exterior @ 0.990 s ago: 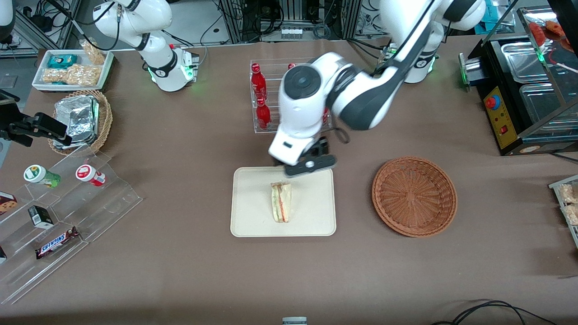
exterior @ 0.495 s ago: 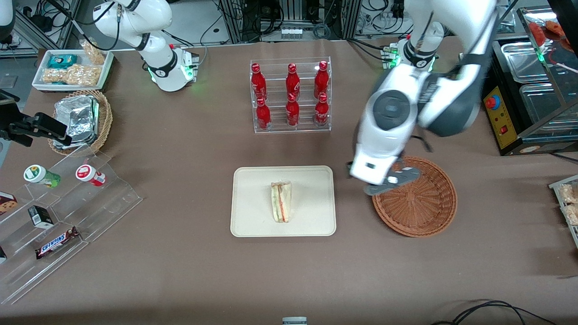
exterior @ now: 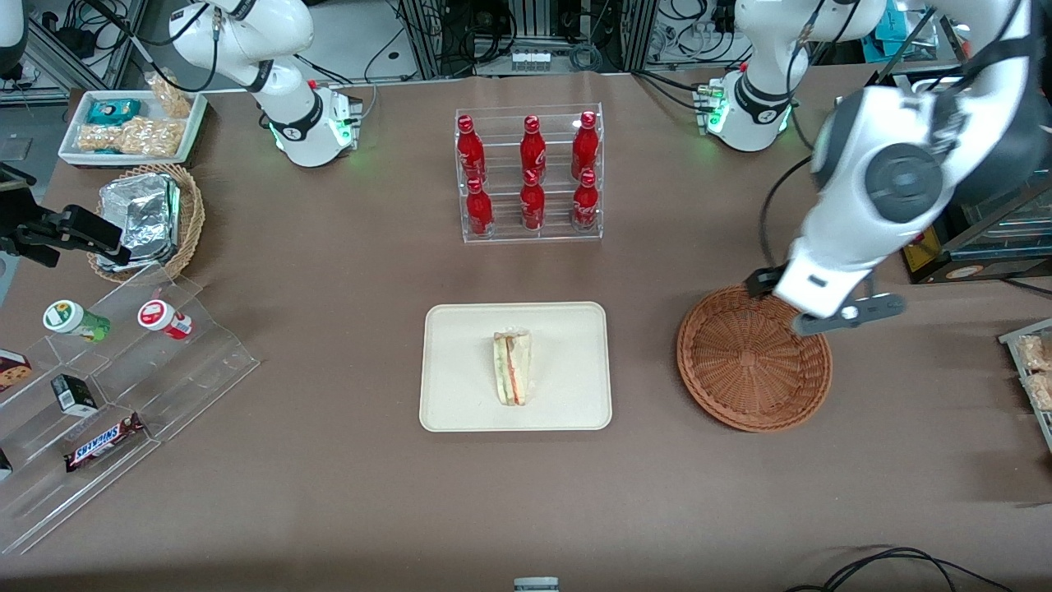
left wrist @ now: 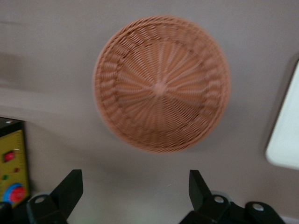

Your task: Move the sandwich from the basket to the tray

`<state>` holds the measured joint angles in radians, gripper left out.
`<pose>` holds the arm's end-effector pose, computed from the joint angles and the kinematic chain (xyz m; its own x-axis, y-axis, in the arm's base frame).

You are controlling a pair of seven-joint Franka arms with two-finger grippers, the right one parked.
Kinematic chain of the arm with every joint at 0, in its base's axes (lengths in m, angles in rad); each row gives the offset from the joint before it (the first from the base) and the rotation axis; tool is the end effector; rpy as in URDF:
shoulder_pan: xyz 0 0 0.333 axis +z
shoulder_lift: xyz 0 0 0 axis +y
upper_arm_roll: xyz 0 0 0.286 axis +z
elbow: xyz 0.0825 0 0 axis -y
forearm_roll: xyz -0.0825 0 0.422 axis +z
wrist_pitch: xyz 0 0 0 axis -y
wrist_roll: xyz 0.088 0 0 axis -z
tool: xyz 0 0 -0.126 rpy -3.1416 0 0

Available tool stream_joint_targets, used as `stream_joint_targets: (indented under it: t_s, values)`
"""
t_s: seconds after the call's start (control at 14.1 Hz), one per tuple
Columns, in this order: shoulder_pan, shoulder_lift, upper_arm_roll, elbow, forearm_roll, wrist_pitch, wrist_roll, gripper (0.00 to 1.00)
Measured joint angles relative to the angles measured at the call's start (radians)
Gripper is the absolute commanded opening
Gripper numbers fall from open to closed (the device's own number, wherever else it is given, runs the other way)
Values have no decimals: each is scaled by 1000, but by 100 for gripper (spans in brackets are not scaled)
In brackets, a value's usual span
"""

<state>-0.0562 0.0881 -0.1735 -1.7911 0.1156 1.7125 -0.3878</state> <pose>0.5880 -0.1224 0.4236 0.9833 0.1392 -0.1171 0.1210 -0.9812 -0.1503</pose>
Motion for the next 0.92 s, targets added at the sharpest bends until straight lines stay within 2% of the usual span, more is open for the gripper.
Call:
stream_joint_targets:
  t_s: [0.21,0.49,0.71,0.92]
  values:
    - [73,-48,2,-10,-11,-34,145,100]
    - [78,-91,19,-1,-56,-35,253,100]
    - [80,-124,92,36,-117,-35,377,100]
    - [81,-131,160,80,-121,-35,420,100]
